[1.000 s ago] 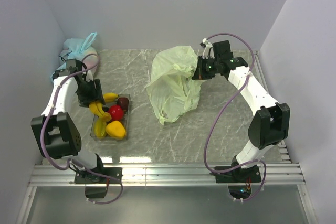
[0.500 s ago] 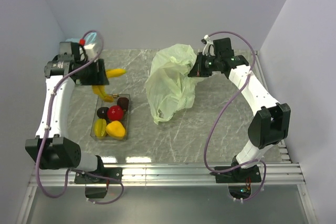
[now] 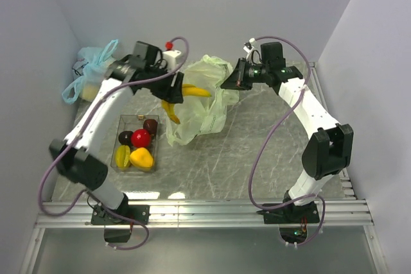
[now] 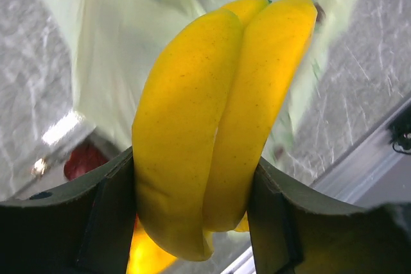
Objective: Place the fake fruits into the plastic bag and tie a complex knot
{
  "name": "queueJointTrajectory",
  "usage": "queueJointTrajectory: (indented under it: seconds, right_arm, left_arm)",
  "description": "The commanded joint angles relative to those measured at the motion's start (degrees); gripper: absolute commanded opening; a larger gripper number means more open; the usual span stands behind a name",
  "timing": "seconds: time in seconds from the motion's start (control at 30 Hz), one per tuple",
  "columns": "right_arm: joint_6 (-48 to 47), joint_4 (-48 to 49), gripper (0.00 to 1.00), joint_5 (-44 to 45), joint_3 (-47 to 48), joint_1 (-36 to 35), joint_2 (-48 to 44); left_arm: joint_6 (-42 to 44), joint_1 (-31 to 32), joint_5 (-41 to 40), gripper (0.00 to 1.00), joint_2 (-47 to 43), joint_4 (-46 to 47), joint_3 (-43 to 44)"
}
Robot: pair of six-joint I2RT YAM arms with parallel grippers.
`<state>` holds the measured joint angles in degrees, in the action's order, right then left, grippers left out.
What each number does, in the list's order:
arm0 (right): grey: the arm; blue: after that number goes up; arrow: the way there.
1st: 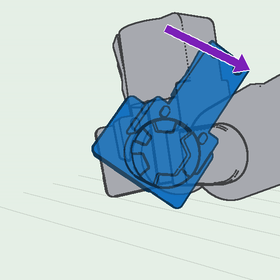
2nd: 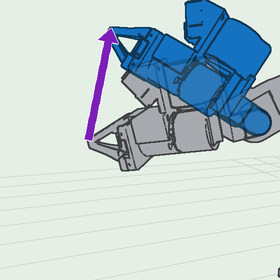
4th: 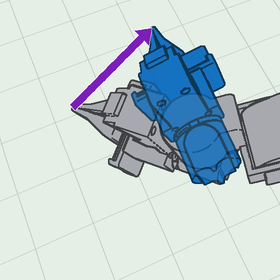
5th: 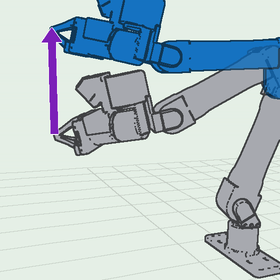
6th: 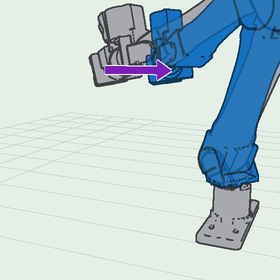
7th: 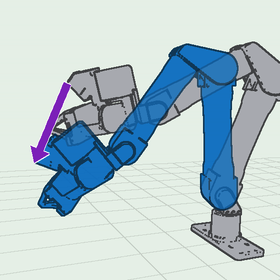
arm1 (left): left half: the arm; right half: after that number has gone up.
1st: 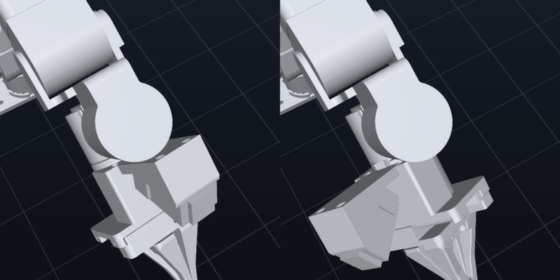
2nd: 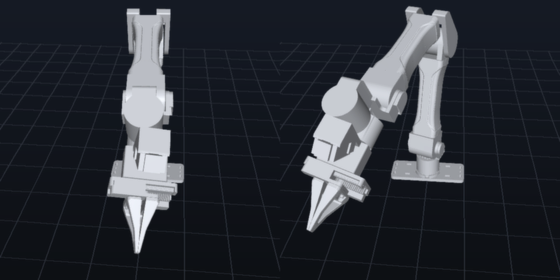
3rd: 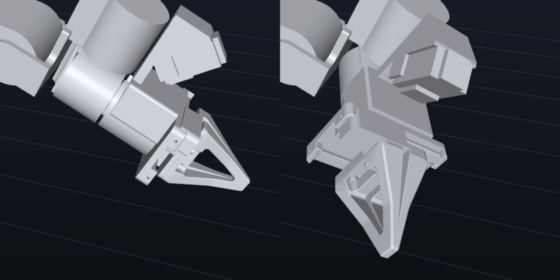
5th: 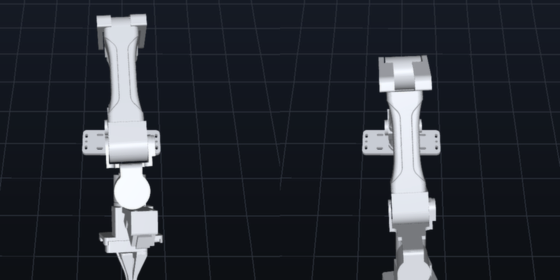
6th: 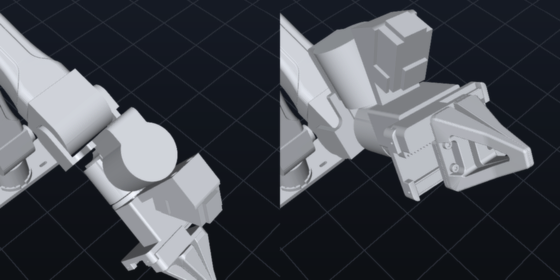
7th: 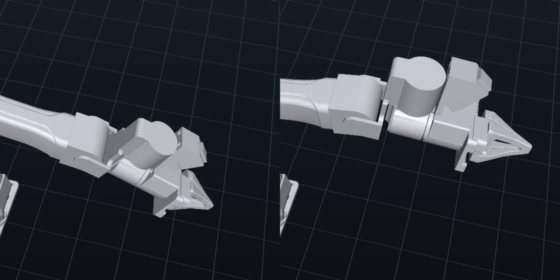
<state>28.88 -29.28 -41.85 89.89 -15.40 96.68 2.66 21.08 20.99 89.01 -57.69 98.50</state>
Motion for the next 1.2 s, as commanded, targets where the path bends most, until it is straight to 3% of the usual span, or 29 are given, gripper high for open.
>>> queueJointTrajectory:
  seconds: [0.0, 0.17, 0.23, 0.33, 0.5, 0.67, 0.8, 0.87, 1.03, 1.07, 1.1, 1.13, 1.17]
  right_arm:
    - [3.02, 5.45, 0.00, -7.45, -0.76, -0.25, -0.71]
    - [4.95, 8.70, 0.00, -13.59, -3.13, -0.16, -0.09]
    - [7.93, 11.42, 0.00, -15.19, -4.54, -0.07, 0.69]
    - [14.78, 17.47, 0.00, -18.53, -7.53, 0.19, 2.18]
    - [32.86, 33.71, 0.00, -23.10, -15.33, 0.37, 4.21]
    - [44.83, 43.15, 0.00, -23.11, -20.97, 0.81, 5.09]
    - [45.21, 43.43, 0.00, -22.84, -22.30, 1.33, 4.92]
    - [44.25, 41.94, 0.00, -22.05, -22.56, 2.56, 4.48]
    - [40.65, 35.63, 0.00, -20.56, -23.97, 6.51, 4.30]
    - [39.51, 34.91, 0.00, -20.12, -24.40, 7.91, 4.39]
    - [38.97, 33.25, 0.00, -19.86, -24.58, 8.54, 4.65]
    - [38.71, 33.15, 0.00, -19.68, -24.93, 9.06, 4.83]
    - [37.92, 33.06, 0.00, -19.50, -25.11, 9.51, 4.92]
  left_arm:
    - [-2.21, 1.59, -2.80, 0.00, 6.95, 4.69, 6.33]
    - [-11.25, 2.82, -6.56, 0.00, 15.65, 9.25, 12.59]
    - [-14.94, 3.00, -7.80, 0.05, 16.98, 11.01, 13.13]
    - [-19.96, 3.26, -7.81, 0.13, 16.81, 19.78, 8.57]
    - [-25.94, 5.81, -10.61, 0.13, 15.13, 34.99, -2.25]
    - [-29.45, 8.88, -14.22, 0.11, 19.09, 37.82, -3.40]
    - [-32.44, 10.29, -15.89, 0.18, 21.28, 40.64, -4.81]
    - [-33.32, 10.38, -16.51, 0.33, 22.69, 40.73, -5.42]
    - [-30.70, 9.33, -11.25, 0.56, 26.12, 37.05, -2.97]
    - [-28.34, 9.07, -8.11, 0.65, 25.69, 34.69, -1.40]
    - [-26.84, 9.07, -7.46, 0.87, 24.81, 34.32, -1.47]
    - [-25.26, 9.07, -6.07, 0.98, 21.85, 34.49, -1.90]
    - [-21.68, 9.07, -3.79, 0.99, 20.25, 34.66, -3.12]
